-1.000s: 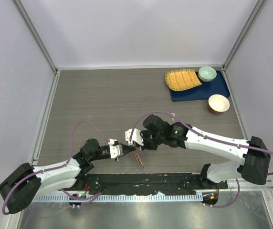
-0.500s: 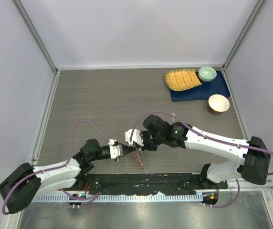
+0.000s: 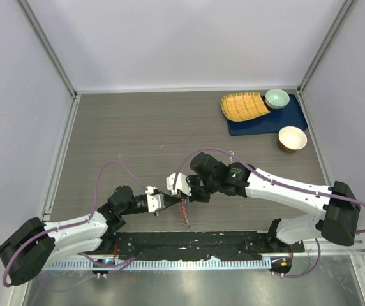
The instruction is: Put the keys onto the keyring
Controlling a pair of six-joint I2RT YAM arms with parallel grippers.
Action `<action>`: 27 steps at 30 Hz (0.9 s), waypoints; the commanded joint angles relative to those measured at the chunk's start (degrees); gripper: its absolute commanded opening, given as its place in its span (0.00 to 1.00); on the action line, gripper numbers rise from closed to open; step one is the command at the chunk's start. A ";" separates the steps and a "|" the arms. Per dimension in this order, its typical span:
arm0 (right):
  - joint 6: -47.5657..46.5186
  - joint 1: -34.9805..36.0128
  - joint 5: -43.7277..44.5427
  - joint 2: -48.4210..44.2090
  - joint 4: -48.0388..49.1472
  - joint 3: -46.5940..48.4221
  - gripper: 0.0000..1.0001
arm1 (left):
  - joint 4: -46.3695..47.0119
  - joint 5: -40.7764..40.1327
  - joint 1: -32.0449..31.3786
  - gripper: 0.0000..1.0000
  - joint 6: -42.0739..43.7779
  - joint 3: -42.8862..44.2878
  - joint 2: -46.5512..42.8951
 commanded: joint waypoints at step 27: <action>3.76 0.31 8.37 -0.18 0.54 1.33 0.01 | 3.57 -3.72 0.00 0.02 0.35 2.05 0.33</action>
